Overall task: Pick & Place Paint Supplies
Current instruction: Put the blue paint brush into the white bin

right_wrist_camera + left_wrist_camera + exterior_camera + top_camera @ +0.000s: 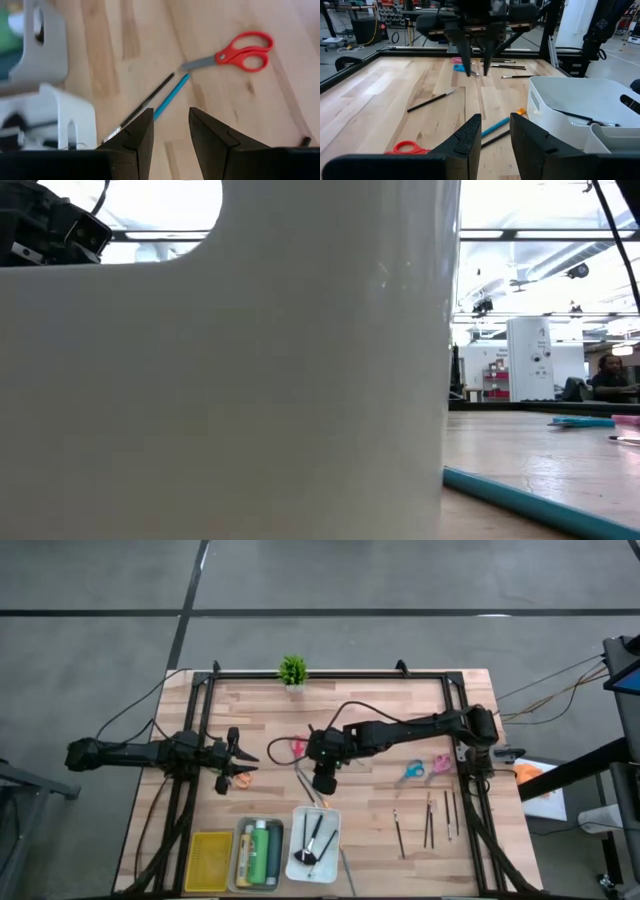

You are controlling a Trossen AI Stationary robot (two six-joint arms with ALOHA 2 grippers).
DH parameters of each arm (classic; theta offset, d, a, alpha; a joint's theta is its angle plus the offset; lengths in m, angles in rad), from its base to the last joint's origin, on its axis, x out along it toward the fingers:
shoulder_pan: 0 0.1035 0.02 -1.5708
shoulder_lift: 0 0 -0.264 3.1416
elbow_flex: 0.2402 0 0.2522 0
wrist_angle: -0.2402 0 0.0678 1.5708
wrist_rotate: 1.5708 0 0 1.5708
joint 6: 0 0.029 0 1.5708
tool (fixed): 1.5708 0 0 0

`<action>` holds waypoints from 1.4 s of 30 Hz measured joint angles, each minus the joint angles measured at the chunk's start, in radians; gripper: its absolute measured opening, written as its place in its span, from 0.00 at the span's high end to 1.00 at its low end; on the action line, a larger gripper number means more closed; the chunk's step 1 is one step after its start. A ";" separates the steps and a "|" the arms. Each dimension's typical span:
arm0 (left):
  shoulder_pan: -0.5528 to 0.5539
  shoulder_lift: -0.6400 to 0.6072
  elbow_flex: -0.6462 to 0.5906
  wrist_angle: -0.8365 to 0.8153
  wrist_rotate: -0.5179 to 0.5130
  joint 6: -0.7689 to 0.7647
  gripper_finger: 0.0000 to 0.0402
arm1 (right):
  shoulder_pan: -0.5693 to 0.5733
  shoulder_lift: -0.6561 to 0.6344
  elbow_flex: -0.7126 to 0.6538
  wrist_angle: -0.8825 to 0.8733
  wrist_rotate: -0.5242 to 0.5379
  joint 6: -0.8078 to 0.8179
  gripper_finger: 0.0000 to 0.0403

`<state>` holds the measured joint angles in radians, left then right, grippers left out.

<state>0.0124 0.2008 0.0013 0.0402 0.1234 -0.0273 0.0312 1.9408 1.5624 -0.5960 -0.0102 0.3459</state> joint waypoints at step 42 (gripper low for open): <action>0.000 0.000 0.000 0.000 0.000 0.000 0.74 | -0.008 0.327 0.110 0.113 0.066 0.403 0.70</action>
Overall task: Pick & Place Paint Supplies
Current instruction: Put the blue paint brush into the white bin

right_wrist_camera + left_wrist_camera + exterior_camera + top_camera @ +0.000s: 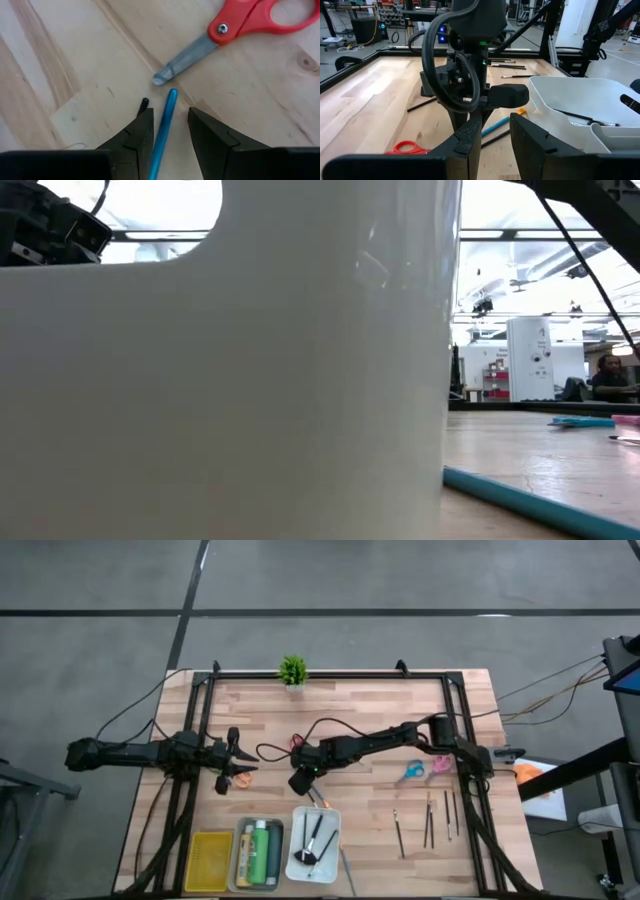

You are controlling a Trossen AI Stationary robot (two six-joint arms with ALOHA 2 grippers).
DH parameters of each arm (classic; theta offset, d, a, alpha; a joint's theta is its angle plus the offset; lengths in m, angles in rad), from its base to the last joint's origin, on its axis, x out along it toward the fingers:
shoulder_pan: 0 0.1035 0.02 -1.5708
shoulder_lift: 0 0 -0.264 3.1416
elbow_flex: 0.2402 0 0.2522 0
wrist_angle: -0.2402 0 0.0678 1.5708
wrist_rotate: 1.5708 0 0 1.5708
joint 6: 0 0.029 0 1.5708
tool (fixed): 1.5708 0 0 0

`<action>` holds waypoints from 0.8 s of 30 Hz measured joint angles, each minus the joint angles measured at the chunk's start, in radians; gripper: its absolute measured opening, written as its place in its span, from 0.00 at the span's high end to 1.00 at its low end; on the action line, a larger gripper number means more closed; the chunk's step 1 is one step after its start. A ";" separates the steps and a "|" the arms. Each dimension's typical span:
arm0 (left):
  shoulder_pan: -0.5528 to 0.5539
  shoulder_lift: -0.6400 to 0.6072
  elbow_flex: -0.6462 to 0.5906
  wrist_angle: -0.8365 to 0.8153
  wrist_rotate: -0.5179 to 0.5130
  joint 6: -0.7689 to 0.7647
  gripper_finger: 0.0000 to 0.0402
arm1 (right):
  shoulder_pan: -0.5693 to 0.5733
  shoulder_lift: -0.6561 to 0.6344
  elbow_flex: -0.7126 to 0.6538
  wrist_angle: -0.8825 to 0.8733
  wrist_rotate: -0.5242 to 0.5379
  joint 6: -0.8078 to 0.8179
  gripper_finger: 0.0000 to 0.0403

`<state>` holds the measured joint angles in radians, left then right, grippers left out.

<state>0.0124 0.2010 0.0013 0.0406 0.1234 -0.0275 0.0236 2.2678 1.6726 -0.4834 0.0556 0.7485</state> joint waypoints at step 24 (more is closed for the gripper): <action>0.000 0.011 0.000 0.000 0.000 0.000 0.74 | -0.001 0.000 0.003 -0.116 0.001 -0.050 0.95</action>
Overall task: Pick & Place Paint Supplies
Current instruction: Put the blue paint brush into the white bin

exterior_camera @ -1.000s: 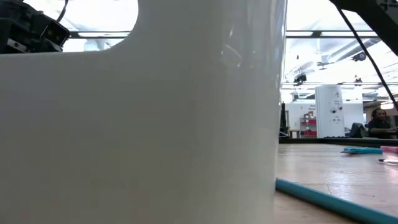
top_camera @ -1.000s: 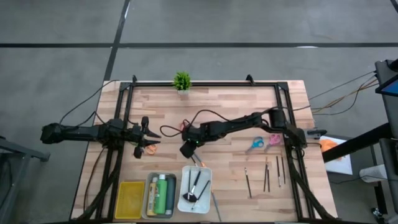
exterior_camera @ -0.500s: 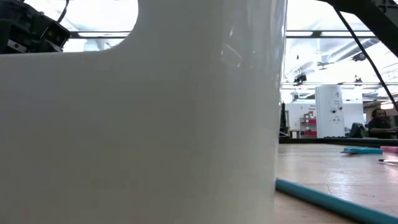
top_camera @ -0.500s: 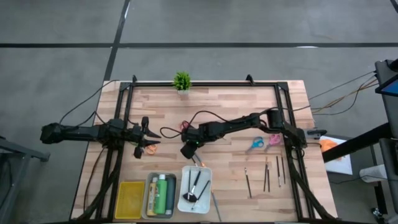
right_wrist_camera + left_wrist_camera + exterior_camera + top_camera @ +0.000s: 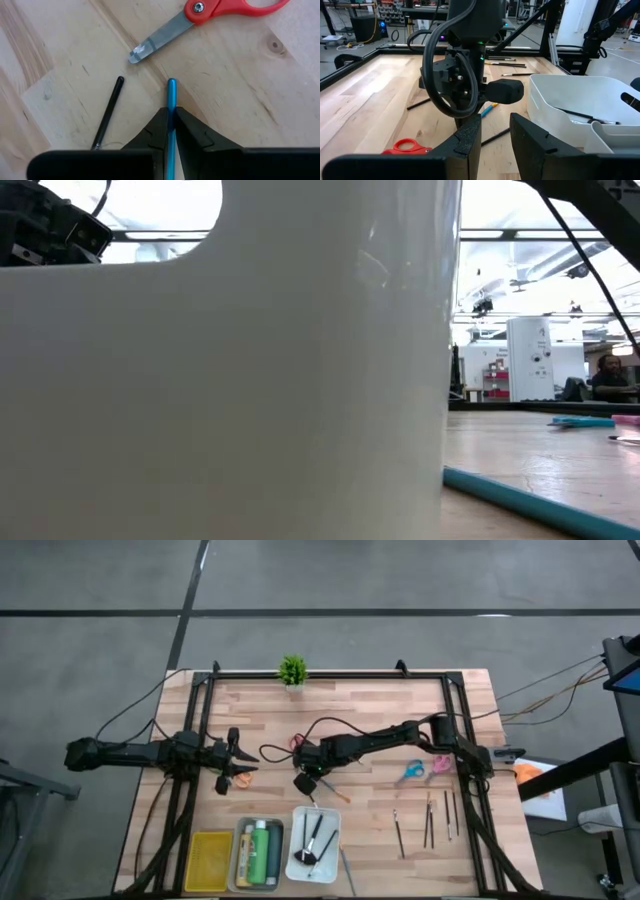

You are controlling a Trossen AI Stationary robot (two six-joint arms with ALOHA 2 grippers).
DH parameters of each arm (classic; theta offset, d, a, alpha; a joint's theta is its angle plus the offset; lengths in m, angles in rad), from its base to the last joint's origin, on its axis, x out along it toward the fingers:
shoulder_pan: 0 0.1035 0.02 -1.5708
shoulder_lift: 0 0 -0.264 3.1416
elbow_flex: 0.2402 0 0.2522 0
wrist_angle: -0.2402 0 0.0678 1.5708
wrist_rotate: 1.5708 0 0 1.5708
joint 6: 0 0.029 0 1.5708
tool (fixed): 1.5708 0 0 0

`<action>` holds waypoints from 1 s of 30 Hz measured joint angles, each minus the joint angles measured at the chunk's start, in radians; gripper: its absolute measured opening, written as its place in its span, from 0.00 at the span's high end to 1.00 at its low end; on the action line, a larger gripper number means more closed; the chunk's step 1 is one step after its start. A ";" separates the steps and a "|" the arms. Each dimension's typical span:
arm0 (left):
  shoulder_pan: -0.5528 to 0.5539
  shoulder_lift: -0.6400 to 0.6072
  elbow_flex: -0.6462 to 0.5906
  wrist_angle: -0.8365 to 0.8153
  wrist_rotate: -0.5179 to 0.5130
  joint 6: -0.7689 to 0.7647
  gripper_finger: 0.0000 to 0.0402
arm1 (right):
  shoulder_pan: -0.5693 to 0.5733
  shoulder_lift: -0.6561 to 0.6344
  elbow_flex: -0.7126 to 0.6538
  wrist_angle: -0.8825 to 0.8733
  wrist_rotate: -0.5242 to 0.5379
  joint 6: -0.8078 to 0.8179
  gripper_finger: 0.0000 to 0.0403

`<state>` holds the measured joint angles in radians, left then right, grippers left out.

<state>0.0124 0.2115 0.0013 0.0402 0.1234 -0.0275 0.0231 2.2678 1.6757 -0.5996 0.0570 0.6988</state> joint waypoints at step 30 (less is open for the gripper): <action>0.000 0.002 0.000 0.000 0.000 0.000 0.74 | -0.063 -0.187 0.166 -0.103 -0.091 0.102 0.95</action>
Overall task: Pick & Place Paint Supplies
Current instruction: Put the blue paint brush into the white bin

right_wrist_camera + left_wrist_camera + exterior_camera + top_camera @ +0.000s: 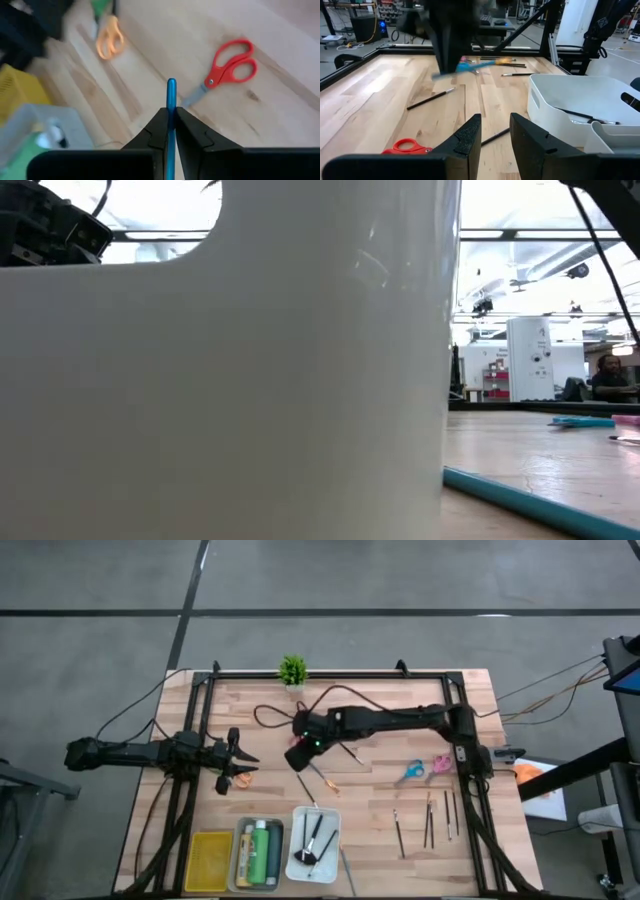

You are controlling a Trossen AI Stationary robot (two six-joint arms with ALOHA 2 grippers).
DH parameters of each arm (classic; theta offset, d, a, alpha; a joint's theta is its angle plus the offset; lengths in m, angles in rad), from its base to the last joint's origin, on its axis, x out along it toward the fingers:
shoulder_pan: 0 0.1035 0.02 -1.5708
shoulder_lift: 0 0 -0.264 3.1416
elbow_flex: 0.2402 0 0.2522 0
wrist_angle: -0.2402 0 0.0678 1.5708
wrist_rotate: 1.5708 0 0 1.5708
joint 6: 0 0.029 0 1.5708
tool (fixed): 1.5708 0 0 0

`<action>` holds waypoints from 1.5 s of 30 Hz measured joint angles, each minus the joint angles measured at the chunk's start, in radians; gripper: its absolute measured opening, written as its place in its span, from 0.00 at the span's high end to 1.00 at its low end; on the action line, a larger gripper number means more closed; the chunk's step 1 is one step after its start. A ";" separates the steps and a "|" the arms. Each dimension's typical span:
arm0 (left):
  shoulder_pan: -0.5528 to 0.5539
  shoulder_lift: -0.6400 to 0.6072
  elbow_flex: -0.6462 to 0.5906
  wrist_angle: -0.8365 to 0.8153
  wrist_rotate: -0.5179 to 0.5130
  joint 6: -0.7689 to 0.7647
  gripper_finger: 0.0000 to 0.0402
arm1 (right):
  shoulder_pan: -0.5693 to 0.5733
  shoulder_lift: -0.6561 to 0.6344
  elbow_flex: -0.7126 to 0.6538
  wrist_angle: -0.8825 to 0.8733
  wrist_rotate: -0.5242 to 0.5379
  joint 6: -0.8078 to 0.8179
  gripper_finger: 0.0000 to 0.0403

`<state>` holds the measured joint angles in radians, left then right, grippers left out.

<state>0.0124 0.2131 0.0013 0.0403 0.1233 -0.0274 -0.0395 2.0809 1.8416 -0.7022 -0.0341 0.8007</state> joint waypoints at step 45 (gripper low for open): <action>0.000 0.000 0.000 0.000 0.000 0.000 0.74 | 0.470 -0.024 -0.188 0.156 0.400 0.846 0.95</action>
<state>0.0124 0.2134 0.0011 0.0402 0.1232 -0.0275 0.4310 2.0571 1.6532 -0.5462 0.3656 1.6471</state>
